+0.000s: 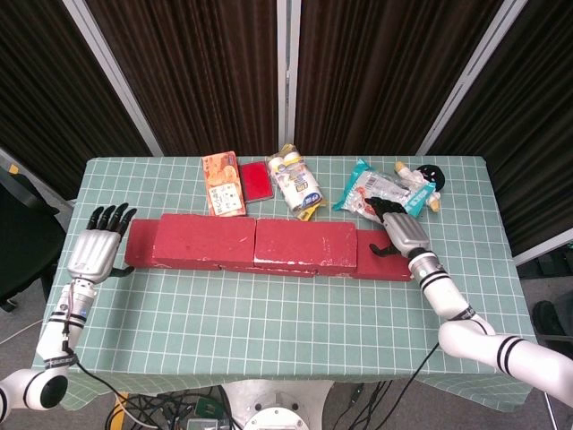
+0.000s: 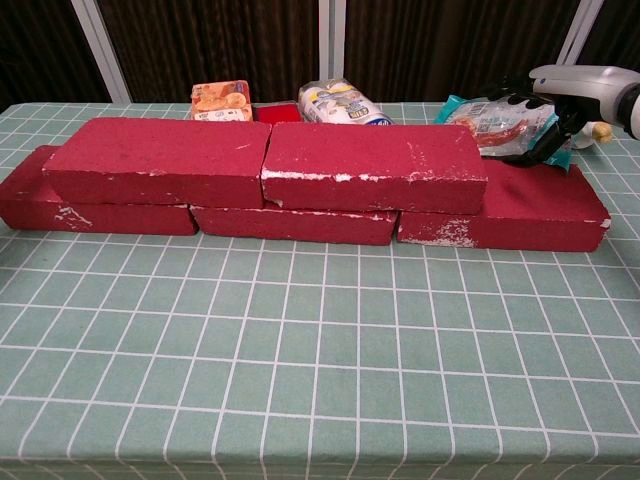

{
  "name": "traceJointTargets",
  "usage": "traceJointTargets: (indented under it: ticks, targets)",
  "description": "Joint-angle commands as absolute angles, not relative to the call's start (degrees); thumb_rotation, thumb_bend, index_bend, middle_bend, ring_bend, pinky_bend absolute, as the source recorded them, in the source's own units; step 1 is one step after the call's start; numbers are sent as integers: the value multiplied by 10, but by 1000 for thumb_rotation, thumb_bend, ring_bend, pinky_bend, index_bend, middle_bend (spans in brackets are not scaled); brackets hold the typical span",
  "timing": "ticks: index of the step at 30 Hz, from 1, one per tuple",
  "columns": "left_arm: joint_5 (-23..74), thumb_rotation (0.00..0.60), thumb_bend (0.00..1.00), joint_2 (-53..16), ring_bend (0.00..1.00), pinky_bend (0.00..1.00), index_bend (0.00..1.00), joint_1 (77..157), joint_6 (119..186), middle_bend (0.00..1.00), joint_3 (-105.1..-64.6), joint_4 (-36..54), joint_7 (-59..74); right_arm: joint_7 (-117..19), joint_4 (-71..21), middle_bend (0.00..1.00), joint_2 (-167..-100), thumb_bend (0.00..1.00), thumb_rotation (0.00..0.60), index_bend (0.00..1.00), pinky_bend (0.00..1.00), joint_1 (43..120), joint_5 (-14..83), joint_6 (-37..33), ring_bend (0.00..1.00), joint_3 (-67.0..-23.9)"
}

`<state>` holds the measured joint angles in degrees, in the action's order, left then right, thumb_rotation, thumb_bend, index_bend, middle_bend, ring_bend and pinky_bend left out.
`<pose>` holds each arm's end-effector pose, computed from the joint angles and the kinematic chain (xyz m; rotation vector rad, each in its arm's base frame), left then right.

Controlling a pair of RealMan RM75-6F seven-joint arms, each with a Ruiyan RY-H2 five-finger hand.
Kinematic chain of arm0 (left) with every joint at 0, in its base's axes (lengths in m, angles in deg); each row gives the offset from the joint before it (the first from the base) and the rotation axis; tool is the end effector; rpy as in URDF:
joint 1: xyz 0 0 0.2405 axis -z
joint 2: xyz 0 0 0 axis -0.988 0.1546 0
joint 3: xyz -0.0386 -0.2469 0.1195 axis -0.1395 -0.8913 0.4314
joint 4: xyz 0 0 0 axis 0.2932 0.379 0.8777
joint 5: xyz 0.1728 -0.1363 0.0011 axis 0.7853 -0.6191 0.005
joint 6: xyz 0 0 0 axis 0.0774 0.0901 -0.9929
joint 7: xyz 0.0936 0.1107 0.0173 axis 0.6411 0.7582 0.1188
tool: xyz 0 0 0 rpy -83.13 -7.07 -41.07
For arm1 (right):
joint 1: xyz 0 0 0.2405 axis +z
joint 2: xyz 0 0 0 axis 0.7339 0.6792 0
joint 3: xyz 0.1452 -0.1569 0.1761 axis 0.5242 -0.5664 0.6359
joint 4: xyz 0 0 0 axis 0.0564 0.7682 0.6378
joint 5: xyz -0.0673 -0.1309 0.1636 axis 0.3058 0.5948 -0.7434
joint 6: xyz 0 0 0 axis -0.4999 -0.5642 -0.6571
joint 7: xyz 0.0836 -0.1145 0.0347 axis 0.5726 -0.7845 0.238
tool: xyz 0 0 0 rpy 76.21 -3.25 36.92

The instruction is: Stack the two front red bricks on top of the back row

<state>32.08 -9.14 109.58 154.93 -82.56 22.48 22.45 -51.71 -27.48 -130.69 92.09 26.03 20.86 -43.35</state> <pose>-0.2847 0.3269 0.0902 -1.5836 -0.8421 -0.7628 -0.2173 -0.4174 0.0291 1.6683 -1.2944 0.8591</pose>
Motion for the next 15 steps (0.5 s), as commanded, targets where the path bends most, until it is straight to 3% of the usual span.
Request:
traceJointTargets:
  ticks: [1, 15]
  targets:
    - [322, 600, 30, -89, 0, 0, 26, 1093, 1546, 0, -828, 221, 217, -530, -272, 0, -1317, 222, 600, 0, 0, 929, 249, 203, 0, -429]
    - [327, 600, 30, -91, 0, 0, 26, 1095, 1530, 0, -834, 206, 210, -550, -286, 0, -1334, 180, 600, 0, 0, 941, 214, 195, 0, -418]
